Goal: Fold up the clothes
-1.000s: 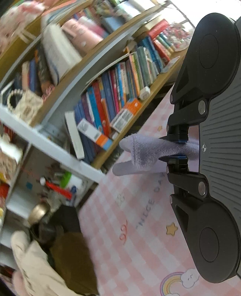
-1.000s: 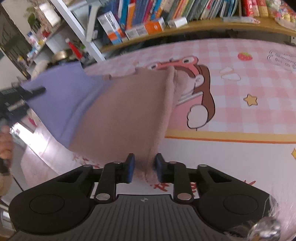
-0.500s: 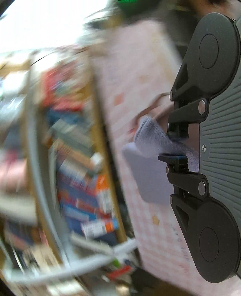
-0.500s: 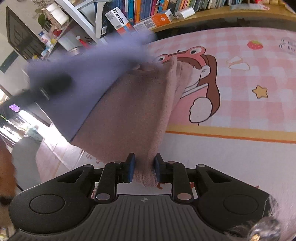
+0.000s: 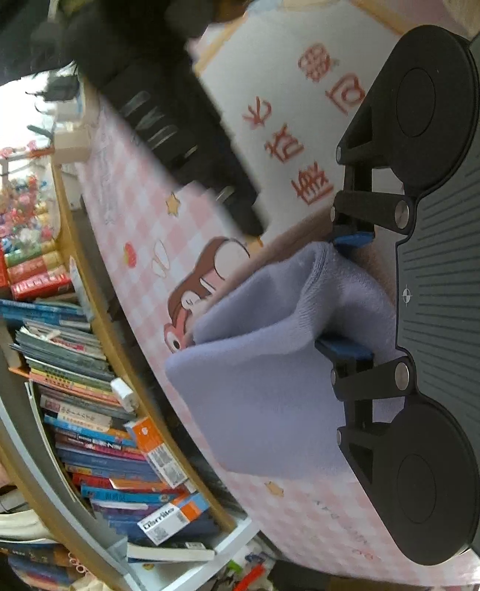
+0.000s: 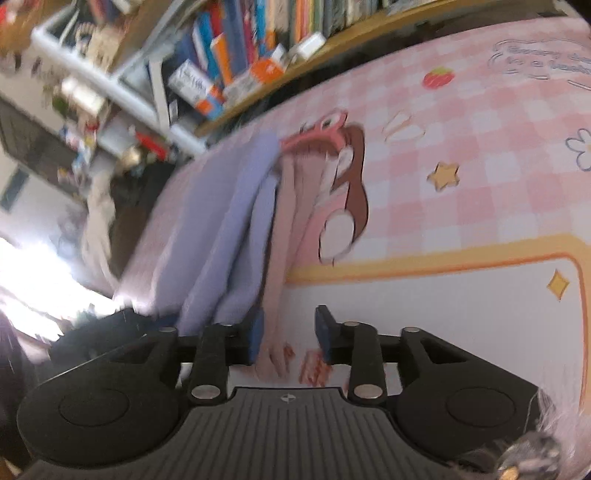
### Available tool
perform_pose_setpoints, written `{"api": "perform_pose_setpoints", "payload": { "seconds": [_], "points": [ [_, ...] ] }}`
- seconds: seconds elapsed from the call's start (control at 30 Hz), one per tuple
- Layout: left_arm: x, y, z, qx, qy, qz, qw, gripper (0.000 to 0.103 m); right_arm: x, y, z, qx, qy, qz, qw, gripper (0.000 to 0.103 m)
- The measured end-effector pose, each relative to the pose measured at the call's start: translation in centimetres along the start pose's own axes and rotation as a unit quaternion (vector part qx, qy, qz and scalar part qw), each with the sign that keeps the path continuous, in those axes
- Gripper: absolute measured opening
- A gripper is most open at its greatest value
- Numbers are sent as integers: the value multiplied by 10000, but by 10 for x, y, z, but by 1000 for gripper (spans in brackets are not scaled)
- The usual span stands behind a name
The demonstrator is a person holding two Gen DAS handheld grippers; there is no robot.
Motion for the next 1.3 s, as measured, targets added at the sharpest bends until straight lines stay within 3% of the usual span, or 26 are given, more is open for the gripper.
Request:
{"api": "perform_pose_setpoints", "payload": {
  "seconds": [0.13,0.37,0.43,0.5,0.63,0.77,0.83,0.87,0.9,0.93,1.03,1.2,1.3],
  "points": [
    [-27,25,2,-457,-171,-376,9981,51,-2,4,14,70,-208,170,9996,46],
    [-49,98,12,-1223,-516,-122,9911,50,29,15,36,-24,-208,142,9997,47],
    [-34,116,12,-1254,-239,327,9913,39,43,13,43,24,-169,66,9998,48],
    [-14,127,5,-1320,68,451,9902,21,56,10,47,122,-101,14,9999,50],
    [15,116,-10,-1021,274,232,9941,19,80,4,54,271,-10,-20,9996,52],
    [14,113,-15,-1006,146,168,9947,19,93,4,64,367,-163,-39,9992,55],
    [14,115,-16,-977,113,86,9951,19,99,5,68,339,-229,-133,9991,52],
    [13,115,-16,-940,96,60,9955,19,100,8,70,246,-292,-203,9991,47],
    [13,116,-16,-919,84,35,9957,19,100,12,72,125,-363,-268,9989,33],
    [13,117,-17,-936,82,11,9956,19,96,21,73,-129,-481,-207,9985,26],
    [13,120,-20,-982,77,-56,9951,20,76,54,69,-1201,-1078,364,9862,22],
    [14,122,-21,-927,49,-130,9956,20,73,37,71,-1257,-1202,-827,9813,21],
    [14,123,-21,-994,37,-166,9949,21,61,38,67,-1141,-1135,-898,9829,25]
  ]
}}
Point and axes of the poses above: each gripper's, at about its wrist camera, not at the fingertips, and x roughly the way its jaws point, y to its left, z to its top, the point moved 3 cm from there along x, roughly the way its jaws point, and after that the axes turned 15 degrees about z, right-handed, at the moved point
